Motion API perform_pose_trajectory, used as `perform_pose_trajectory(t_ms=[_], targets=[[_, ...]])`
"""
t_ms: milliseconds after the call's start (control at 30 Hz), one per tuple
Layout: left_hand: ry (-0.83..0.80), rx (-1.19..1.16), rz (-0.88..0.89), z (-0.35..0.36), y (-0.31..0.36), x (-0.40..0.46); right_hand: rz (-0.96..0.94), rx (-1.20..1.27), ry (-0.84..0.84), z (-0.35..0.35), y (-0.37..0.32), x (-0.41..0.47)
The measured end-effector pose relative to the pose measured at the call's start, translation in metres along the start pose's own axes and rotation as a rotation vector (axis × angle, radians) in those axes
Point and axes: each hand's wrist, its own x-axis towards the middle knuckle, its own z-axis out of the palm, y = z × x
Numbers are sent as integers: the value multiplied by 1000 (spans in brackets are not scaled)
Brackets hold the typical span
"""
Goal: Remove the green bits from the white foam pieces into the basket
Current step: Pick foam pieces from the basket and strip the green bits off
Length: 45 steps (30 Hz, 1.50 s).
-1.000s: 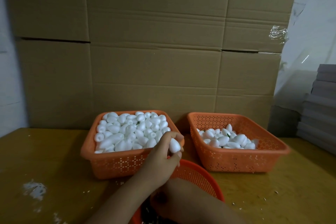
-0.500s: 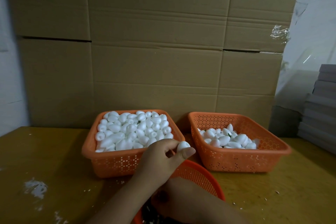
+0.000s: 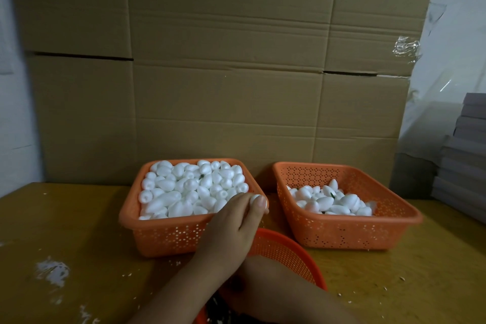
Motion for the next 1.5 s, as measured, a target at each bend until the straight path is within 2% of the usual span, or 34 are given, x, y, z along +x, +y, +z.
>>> perform_pose_trajectory(t_ms=[167,333,567,833,1333,1500], targets=[[14,-99,-45,-1,1,2,-114,-32,50,-8,-5,-1],[25,-211,-86,-2,3,6,-123,-76,58,-9,-6,-2],[-24,-165,-128,-5,3,5,-96,-79,56,-6,-5,0],[22,-212,-157,-3,4,5,-151,-79,69,-7,-4,-1],[71,-166,-37,-5,3,7,-143,-52,30,-12,-8,-1],[132,-166,-34,-3,-1,8,-152,47,208,-13,-6,-3]])
